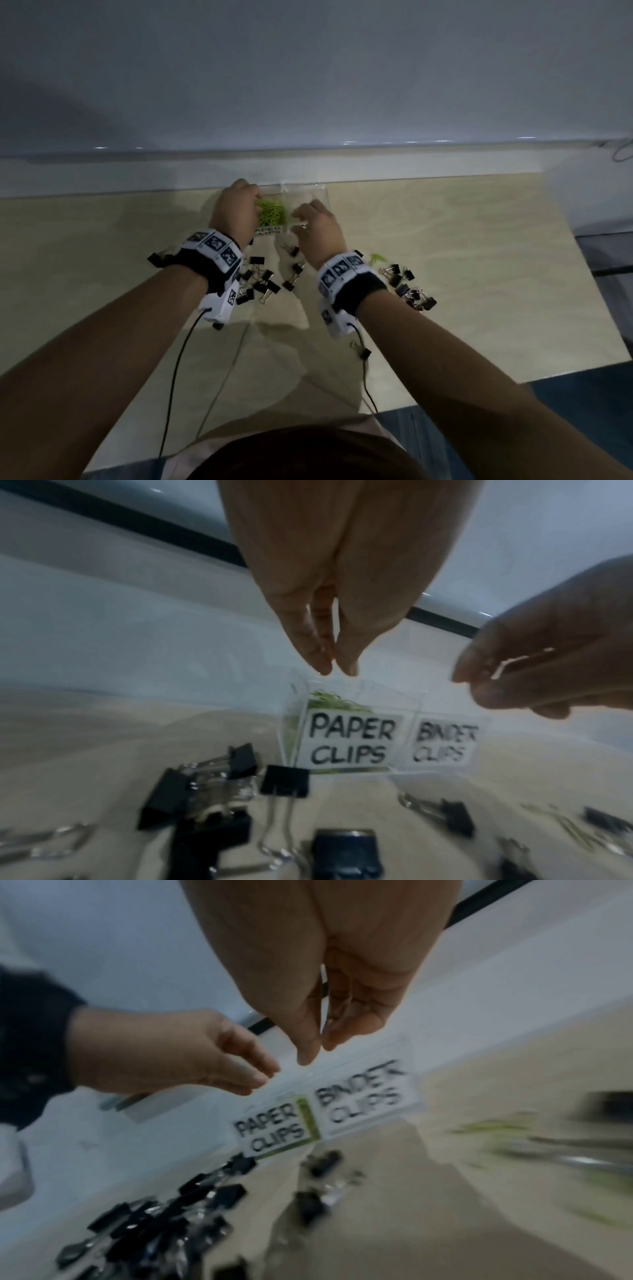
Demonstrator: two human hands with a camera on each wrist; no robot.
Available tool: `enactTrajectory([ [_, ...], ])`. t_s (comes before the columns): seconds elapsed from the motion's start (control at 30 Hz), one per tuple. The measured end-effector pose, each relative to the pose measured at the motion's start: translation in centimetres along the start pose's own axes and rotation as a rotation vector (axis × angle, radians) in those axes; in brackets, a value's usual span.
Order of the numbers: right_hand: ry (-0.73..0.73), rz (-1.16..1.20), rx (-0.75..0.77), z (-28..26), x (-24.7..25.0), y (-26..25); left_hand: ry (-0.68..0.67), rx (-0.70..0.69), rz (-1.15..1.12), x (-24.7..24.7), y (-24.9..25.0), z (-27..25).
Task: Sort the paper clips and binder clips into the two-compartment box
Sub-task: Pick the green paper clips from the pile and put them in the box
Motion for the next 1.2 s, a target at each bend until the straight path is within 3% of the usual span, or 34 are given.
enactTrajectory([
  [0.1, 0.073, 0.001, -0.105, -3.3, 2.9, 6.2, 0.02, -0.182, -0.015, -0.6, 4.4, -1.4],
  [0.27, 0.058, -0.057, -0.11, -7.5, 3.6, 10.9, -0.329, -0.5, -0.062, -7.8, 13.6, -3.7],
  [0.47, 0.029, -0.055, -0.056, -8.5, 2.1, 11.3, -0.537, -0.568, 0.117, -13.2, 17.0, -4.1],
  [0.7, 0.16, 0.023, -0.002, -12.3, 5.3, 11.4, -0.48, -0.535, 0.154, -13.6, 17.6, -4.0],
  [0.83, 0.337, 0.043, -0.089, -14.9, 9.5, 14.7, -0.384, -0.416, -0.047, -11.7, 16.4, -3.5],
  [0.93, 0.367, 0.001, -0.177, -16.3, 11.3, 17.4, -0.27, -0.368, -0.123, -10.0, 14.1, -3.0],
  [1.07, 0.33, -0.092, -0.217, -16.6, 11.8, 18.8, -0.287, -0.474, 0.092, -10.1, 12.8, -4.5],
  [1.2, 0.337, -0.107, -0.185, -14.2, 11.8, 17.8, -0.357, -0.616, 0.122, -11.7, 16.6, -6.7],
])
Point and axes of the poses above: each hand's wrist, its own z-axis towards the middle knuckle, its own x-axis out of the back of the hand, y = z × x, the point moved 9 cm from there along z, towards the middle knuckle, and after that the axes turned 8 degrees about z, right-handed, at the moved point
